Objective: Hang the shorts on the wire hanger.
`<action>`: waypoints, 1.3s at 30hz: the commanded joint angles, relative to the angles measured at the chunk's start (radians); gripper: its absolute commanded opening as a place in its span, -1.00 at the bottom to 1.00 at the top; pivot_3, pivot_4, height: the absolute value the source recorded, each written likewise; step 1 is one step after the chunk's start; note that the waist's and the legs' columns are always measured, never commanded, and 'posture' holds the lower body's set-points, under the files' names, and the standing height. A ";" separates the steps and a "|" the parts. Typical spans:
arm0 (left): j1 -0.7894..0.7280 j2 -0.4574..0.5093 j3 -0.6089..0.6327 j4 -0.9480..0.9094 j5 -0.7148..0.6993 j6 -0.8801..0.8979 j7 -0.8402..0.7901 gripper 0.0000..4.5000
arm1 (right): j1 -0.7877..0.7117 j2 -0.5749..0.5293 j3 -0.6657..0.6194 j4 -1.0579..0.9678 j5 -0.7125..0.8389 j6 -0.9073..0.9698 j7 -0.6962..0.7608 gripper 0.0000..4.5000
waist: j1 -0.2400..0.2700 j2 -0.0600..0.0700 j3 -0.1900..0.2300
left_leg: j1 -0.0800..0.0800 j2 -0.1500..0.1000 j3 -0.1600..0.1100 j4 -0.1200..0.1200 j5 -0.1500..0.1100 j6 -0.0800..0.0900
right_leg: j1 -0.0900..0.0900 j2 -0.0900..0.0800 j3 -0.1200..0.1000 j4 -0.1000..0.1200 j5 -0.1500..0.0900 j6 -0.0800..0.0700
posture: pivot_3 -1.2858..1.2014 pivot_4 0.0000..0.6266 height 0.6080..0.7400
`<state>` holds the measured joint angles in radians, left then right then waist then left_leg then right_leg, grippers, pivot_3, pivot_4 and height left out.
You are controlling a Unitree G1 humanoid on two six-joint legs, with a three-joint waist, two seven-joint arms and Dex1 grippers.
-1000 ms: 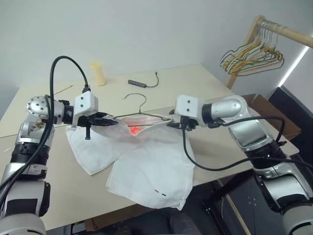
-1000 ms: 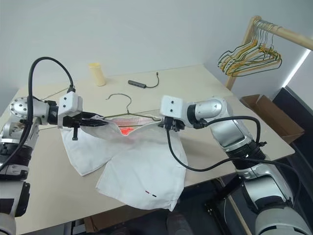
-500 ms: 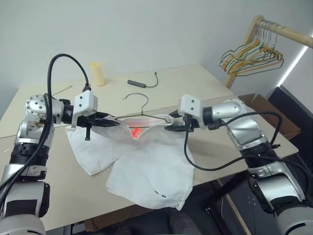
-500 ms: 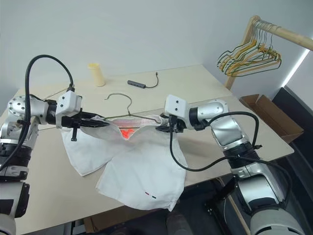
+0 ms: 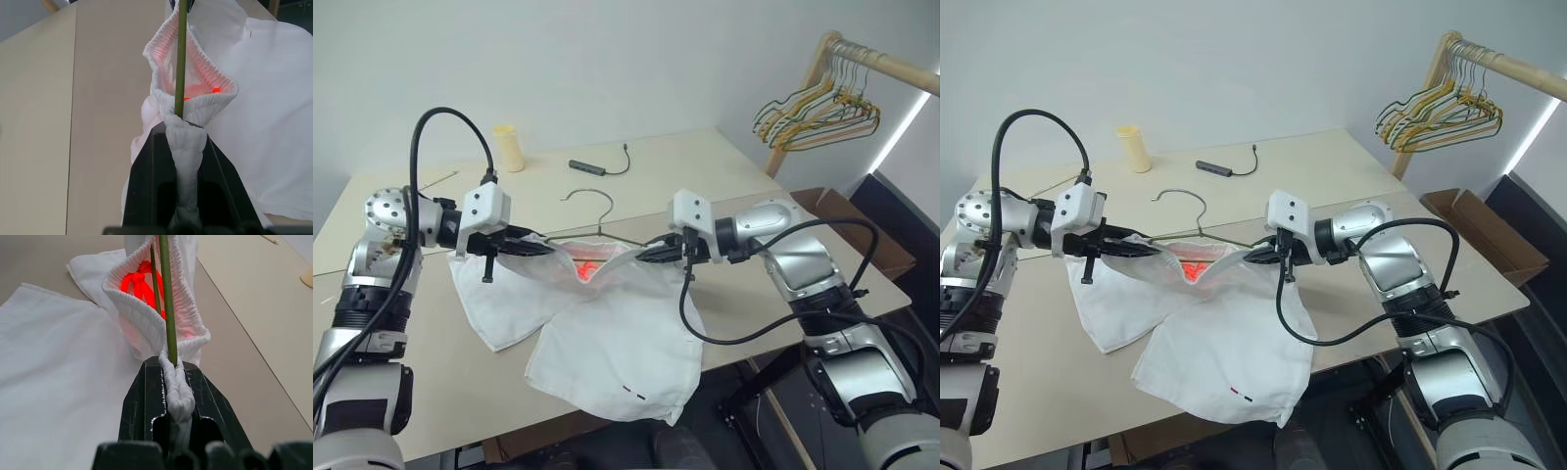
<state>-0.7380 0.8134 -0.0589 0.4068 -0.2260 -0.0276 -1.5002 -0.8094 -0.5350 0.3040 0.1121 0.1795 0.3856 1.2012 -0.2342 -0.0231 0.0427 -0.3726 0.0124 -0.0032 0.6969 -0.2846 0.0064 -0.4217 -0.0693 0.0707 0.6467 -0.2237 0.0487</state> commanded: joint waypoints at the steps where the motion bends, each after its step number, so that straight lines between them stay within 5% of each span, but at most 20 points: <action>1: -0.040 -0.007 0.023 0.061 0.033 -0.058 0.069 -0.42 | -0.009 -0.010 -0.024 -0.032 0.006 0.017 -0.006 -0.96 | 0.001 0.000 0.000 | 0.000 0.000 0.000 0.000 0.000 0.000 | 0.000 0.000 0.000 0.000 0.000 0.000 | -0.10 -1.00 1.00; 11: -0.078 -0.034 0.136 0.132 -0.040 -0.089 0.183 1.00 | 0.086 -0.075 -0.126 -0.092 0.018 0.110 -0.119 -0.96 | 0.003 0.000 0.000 | -0.001 -0.001 0.000 0.000 0.000 0.000 | 0.000 -0.004 -0.002 0.000 0.000 0.001 | -0.12 -1.00 1.00; 20: -0.051 -0.156 0.314 -0.017 -0.263 0.073 0.343 1.00 | 0.194 -0.067 -0.373 -0.323 0.022 0.639 -0.503 -0.96 | -0.001 0.000 0.000 | -0.002 -0.003 -0.001 0.003 0.000 0.000 | 0.000 -0.008 0.000 0.000 -0.001 0.005 | -0.17 -1.00 1.00; 27: 0.070 -0.253 0.311 -0.247 -0.432 0.219 0.334 1.00 | 0.150 0.013 -0.549 -0.338 -0.049 1.066 -0.794 -0.96 | -0.027 0.000 -0.001 | -0.002 -0.003 -0.001 0.003 0.000 0.000 | 0.000 -0.008 0.001 0.000 0.000 0.005 | -0.18 -1.00 1.00; 39: 0.121 -0.326 0.321 -0.379 -0.477 0.255 0.422 1.00 | -0.018 0.150 -0.736 -0.119 -0.312 0.986 -1.329 -0.96 | -0.071 0.003 -0.002 | -0.001 -0.009 0.000 0.004 0.000 0.000 | 0.002 -0.009 0.004 0.000 0.000 0.006 | -0.17 -1.00 1.00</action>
<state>-0.6124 0.4812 0.2243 0.0662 -0.6729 0.2242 -1.0950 -0.7776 -0.3893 -0.3835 -0.0036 -0.0936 1.4371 -0.0448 -0.3047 -0.0206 0.0408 -0.3738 0.0029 -0.0031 0.7004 -0.2843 0.0070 -0.4201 -0.0780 0.0753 0.6466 -0.2232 0.0553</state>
